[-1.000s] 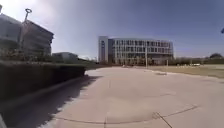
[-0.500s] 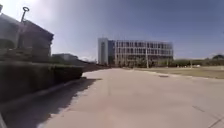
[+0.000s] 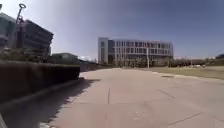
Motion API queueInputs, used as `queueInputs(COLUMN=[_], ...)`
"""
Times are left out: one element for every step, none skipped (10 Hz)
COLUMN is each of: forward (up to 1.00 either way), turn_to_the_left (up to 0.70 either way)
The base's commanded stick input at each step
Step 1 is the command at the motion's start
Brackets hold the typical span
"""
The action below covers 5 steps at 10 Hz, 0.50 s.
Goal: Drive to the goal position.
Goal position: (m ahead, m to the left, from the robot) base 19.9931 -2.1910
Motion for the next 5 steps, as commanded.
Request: queueInputs(forward=[1.0,1.0,1.0,1.0,1.0], turn_to_the_left=[0.0,0.0,0.0,0.0,0.0])
